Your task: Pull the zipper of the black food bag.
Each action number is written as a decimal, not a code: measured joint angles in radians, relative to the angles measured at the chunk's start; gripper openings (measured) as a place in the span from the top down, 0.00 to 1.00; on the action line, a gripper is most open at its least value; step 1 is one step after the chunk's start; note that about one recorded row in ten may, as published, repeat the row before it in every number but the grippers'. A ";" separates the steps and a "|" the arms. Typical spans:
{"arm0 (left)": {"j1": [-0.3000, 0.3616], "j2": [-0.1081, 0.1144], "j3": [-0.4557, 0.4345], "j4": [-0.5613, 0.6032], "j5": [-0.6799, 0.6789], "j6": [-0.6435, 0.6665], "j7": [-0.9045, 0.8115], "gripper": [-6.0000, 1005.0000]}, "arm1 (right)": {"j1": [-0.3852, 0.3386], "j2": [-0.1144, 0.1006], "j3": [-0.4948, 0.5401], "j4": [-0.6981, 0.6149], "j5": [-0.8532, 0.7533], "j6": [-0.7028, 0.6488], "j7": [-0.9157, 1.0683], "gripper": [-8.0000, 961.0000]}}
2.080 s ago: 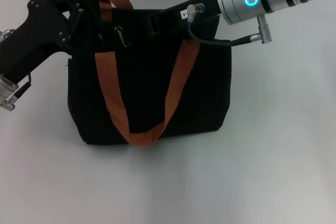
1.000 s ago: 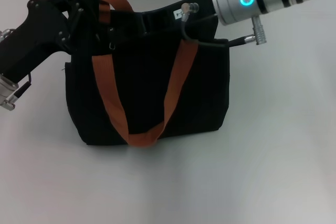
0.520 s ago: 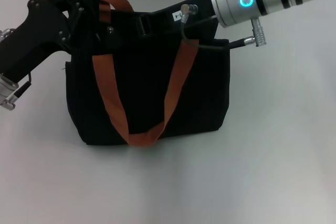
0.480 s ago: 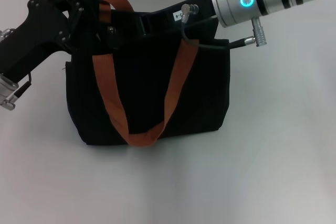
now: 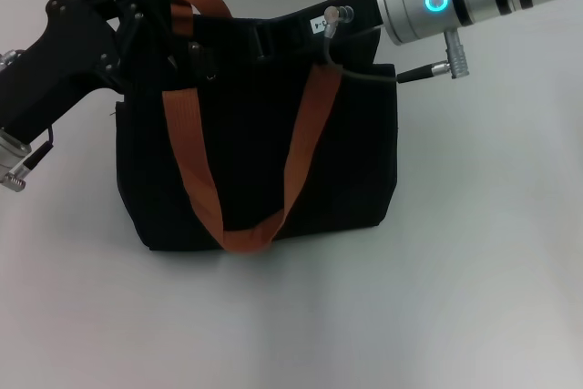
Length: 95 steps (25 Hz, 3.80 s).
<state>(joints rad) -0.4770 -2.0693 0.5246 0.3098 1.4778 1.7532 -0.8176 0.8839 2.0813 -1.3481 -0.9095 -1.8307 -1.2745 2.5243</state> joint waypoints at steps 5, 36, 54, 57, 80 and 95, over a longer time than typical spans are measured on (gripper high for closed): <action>-0.003 -0.001 0.003 0.000 0.000 0.000 0.000 0.97 | 0.002 0.001 -0.008 0.005 -0.001 0.011 -0.008 0.69; -0.007 -0.001 0.000 -0.008 -0.001 0.004 0.000 0.97 | 0.028 0.005 -0.025 0.044 0.039 0.032 -0.039 0.73; 0.002 0.000 0.004 -0.008 0.000 0.013 0.001 0.97 | 0.034 0.006 -0.074 -0.053 -0.086 0.056 0.080 0.99; 0.002 0.000 0.002 -0.008 0.000 0.013 0.002 0.97 | 0.030 0.007 -0.081 -0.086 -0.127 0.062 0.121 0.99; 0.012 0.004 -0.036 -0.003 -0.001 0.002 0.010 0.96 | -0.034 0.008 -0.093 -0.248 -0.264 0.055 0.262 1.00; 0.014 0.005 -0.049 0.000 -0.002 -0.009 0.005 0.94 | -0.161 0.008 -0.086 -0.428 -0.346 0.011 0.351 1.00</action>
<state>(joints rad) -0.4626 -2.0644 0.4753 0.3099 1.4758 1.7446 -0.8127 0.7228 2.0892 -1.4346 -1.3372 -2.1767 -1.2631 2.8750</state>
